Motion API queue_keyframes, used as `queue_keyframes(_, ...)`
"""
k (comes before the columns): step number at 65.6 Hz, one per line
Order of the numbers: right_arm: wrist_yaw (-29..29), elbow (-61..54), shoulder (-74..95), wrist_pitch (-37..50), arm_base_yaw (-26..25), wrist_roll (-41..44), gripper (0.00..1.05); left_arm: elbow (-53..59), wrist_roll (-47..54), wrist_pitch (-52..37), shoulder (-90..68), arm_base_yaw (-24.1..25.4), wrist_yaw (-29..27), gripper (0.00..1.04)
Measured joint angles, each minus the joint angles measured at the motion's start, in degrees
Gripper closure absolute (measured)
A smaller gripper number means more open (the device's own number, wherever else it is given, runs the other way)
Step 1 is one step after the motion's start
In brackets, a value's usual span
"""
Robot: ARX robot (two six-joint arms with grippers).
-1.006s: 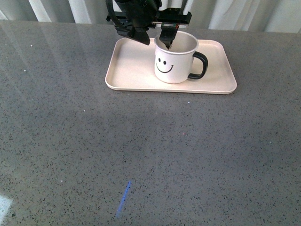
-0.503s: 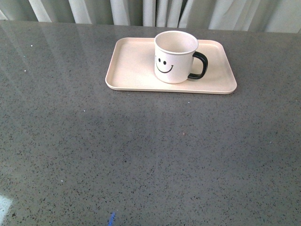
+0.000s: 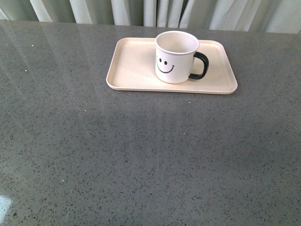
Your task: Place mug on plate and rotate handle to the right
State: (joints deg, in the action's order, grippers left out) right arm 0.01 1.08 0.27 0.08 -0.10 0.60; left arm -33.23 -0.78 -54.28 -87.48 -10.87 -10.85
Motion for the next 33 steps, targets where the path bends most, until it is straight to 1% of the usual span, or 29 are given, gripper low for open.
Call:
queue_keyframes(3, 0.0, 0.0, 0.0, 0.0, 0.0, 0.0, 0.09, 3.0, 0.0, -0.7, 2.1, 0.7, 0.9, 1.04)
queue_keyframes(15, 0.0, 0.0, 0.0, 0.0, 0.0, 0.0, 0.09, 12.0, 0.2, -2.0, 9.5, 3.0, 3.4, 1.03)
queue_keyframes(33, 0.0, 0.0, 0.0, 0.0, 0.0, 0.0, 0.09, 21.2, 0.2, -0.9, 20.0, 5.7, 6.1, 1.03)
